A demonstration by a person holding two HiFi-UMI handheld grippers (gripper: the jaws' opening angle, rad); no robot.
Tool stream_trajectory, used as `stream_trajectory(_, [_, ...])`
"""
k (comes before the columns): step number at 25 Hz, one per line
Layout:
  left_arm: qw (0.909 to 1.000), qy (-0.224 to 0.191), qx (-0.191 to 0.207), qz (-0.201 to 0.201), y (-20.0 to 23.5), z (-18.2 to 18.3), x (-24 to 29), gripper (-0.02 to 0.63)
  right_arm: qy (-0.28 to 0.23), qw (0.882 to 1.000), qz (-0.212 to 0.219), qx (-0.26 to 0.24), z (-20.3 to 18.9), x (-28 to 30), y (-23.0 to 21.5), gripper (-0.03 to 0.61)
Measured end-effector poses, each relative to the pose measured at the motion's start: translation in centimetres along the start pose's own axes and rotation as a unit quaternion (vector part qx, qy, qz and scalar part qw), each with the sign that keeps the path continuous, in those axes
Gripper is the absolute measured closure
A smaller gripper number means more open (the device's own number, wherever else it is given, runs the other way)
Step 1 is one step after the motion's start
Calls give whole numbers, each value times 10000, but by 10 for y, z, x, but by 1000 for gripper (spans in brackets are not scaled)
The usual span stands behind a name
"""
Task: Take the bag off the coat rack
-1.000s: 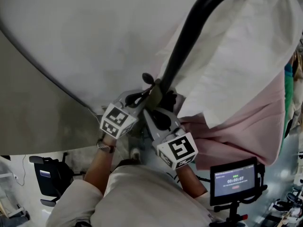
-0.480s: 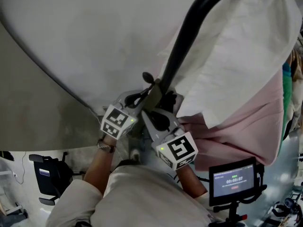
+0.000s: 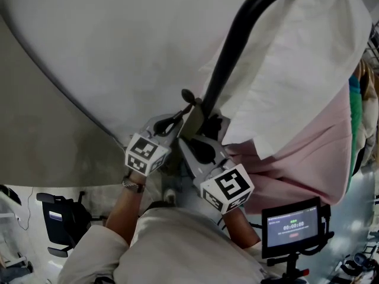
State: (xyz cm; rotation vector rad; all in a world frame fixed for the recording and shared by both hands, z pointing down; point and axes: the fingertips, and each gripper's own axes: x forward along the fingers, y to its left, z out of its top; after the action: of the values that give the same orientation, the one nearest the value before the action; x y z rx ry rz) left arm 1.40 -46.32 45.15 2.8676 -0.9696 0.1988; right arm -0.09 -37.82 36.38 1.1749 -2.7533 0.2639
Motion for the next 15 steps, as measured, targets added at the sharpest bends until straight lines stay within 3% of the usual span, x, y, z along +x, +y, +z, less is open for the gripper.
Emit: stream_trajectory(15, [9994,-288,-33,182,11,27,-16,581,-242,9994,86,-228,25,1,2,571])
